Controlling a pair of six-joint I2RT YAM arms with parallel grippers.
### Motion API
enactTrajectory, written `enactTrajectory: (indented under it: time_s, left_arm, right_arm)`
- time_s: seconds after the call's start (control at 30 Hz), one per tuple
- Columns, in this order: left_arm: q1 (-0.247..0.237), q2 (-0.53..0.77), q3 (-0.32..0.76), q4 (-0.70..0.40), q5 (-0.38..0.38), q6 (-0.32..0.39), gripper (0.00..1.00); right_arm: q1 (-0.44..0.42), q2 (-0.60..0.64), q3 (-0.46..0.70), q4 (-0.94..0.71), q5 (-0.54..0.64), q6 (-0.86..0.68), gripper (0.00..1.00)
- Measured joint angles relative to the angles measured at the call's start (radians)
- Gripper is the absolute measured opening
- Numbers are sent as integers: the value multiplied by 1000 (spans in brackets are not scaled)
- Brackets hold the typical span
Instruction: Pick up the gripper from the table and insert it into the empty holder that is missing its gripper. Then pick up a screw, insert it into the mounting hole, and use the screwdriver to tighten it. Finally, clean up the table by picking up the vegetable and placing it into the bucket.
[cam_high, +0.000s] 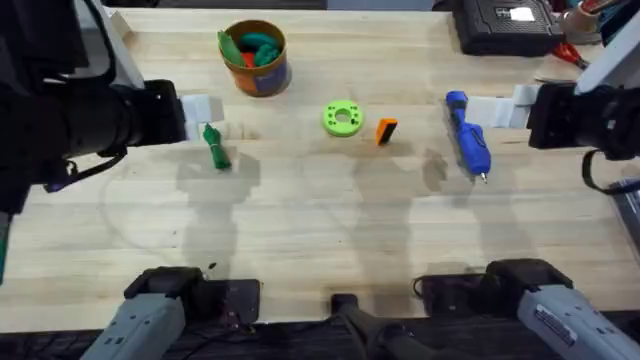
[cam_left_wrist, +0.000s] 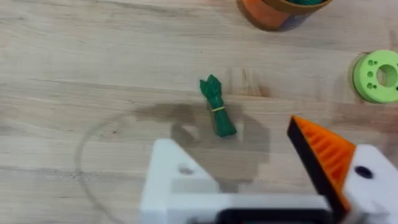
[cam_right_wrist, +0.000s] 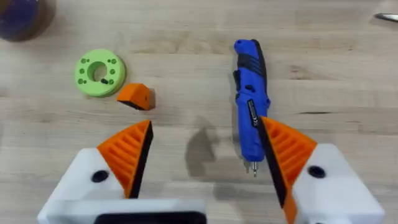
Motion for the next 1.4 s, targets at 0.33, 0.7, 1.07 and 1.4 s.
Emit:
enactTrajectory:
  time_s: [0.33, 0.7, 1.07, 1.4]
  left_arm:
    - [0, 0, 0, 32, 0, 0, 988]
    - [0, 0, 0, 46, 0, 0, 986]
    - [0, 0, 0, -79, -2, 0, 985]
    - [0, 0, 0, -82, -28, 0, 985]
  right_arm:
    - [0, 0, 0, -1, 0, 0, 991]
    - [0, 0, 0, -10, 0, 0, 991]
    - [0, 0, 0, -10, 0, 0, 990]
    - [0, 0, 0, -10, 0, 0, 991]
